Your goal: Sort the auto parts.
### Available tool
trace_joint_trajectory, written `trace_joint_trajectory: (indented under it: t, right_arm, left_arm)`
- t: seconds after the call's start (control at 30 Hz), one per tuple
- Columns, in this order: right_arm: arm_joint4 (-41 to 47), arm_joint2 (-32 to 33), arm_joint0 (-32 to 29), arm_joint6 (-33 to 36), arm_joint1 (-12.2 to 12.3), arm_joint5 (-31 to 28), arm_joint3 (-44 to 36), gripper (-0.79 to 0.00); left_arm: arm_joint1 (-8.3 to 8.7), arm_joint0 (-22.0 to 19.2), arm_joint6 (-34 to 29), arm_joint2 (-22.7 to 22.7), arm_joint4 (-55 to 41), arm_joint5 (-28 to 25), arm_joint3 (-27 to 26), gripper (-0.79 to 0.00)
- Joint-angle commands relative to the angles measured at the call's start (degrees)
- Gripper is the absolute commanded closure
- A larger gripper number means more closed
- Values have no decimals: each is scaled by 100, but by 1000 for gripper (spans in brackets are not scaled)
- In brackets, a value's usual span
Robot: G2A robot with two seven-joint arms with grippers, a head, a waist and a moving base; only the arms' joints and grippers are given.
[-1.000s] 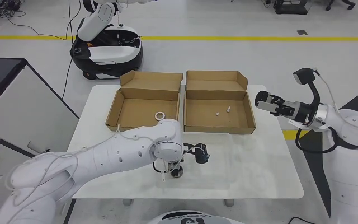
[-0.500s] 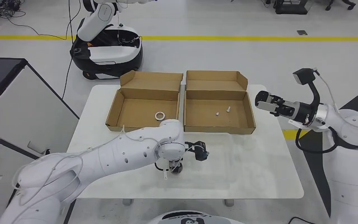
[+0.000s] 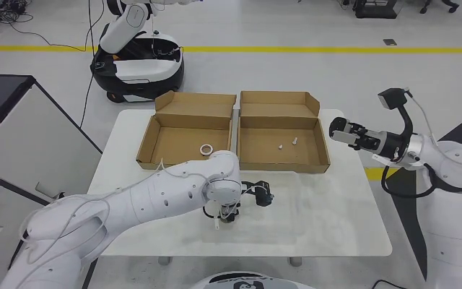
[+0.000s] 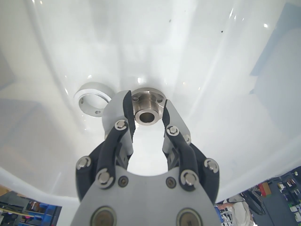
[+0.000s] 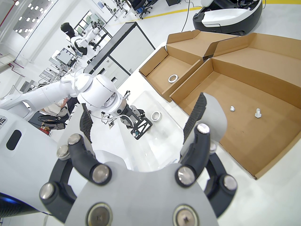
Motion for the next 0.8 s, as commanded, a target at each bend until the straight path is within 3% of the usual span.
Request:
trace_joint_trajectory:
  t: [0.0, 0.57, 0.67, 0.73, 0.77]
  right_arm:
    - [1, 0, 0, 0, 0, 0, 0, -785]
    - [1, 0, 0, 0, 0, 0, 0, -785]
    - [1, 0, 0, 0, 0, 0, 0, -785]
    - [1, 0, 0, 0, 0, 0, 0, -785]
    - [1, 0, 0, 0, 0, 0, 0, -785]
  left_arm:
    - [23, 0, 9, 0, -9, -9, 13, -314]
    - [216, -15, -113, 0, -57, 114, -164, -329]
    - [211, 4, -89, 0, -45, 90, -131, -252]
    - [201, 10, -67, 0, -63, 68, -114, 0]
    - [197, 8, -58, 0, -67, 58, -104, 0]
